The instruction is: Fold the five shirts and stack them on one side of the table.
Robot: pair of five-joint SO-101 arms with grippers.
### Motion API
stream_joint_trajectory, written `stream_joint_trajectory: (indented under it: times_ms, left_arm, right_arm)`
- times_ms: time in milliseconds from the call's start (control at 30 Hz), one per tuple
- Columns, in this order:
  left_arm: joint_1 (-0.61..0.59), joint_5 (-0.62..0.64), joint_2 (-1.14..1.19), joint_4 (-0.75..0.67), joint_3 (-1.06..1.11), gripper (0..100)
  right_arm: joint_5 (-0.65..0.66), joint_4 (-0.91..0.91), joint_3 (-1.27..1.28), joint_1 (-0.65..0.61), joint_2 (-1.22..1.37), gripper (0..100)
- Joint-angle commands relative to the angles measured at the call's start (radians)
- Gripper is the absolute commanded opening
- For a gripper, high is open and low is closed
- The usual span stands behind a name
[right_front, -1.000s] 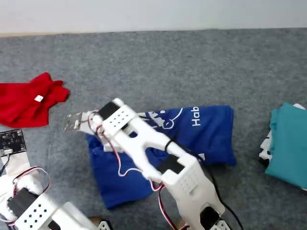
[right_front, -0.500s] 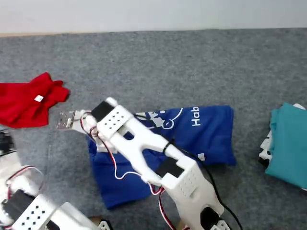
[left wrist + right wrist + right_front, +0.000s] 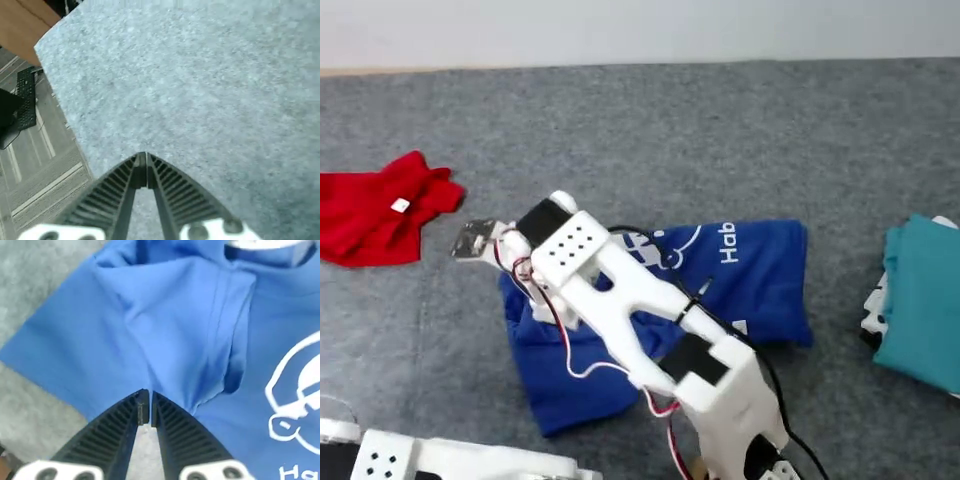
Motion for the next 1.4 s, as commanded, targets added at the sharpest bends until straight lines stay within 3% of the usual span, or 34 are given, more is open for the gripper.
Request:
stream_joint_trajectory:
  times_ms: [0,400,533,700,767,867,1067,1200,1367]
  left_arm:
    - [-0.029,-0.02,-0.008,0.0,-0.005,2]
    - [-0.021,-0.021,-0.006,0.0,-0.004,2]
    - [-0.021,-0.021,-0.006,0.0,-0.004,2]
    - [-0.021,-0.02,-0.006,0.005,-0.004,2]
    - [-0.021,-0.02,-0.006,0.006,-0.004,2]
    - [-0.021,-0.02,-0.006,0.006,-0.004,2]
    - [-0.021,-0.02,-0.006,0.002,0.044,2]
    - [-0.023,-0.02,-0.008,0.002,0.067,2]
    - [-0.023,-0.018,-0.008,0.0,0.067,2]
  right_arm:
    - [0.009,0.012,0.114,-0.022,-0.151,0.9]
    - [0.115,-0.415,0.956,-0.021,-0.776,0.9]
    - [0.101,-0.487,1.122,-0.021,-0.885,0.9]
    - [-0.117,-0.524,1.16,-0.016,-0.901,0.9]
    - [-0.137,-0.522,1.165,-0.019,-0.901,0.9]
    - [-0.135,-0.529,1.186,-0.019,-0.901,3.2]
    - [-0.117,-0.532,1.252,-0.021,-0.901,23.3]
    - [0.015,-0.568,1.258,-0.054,-0.901,23.3]
    - [0.038,-0.624,1.257,-0.147,-0.901,23.1]
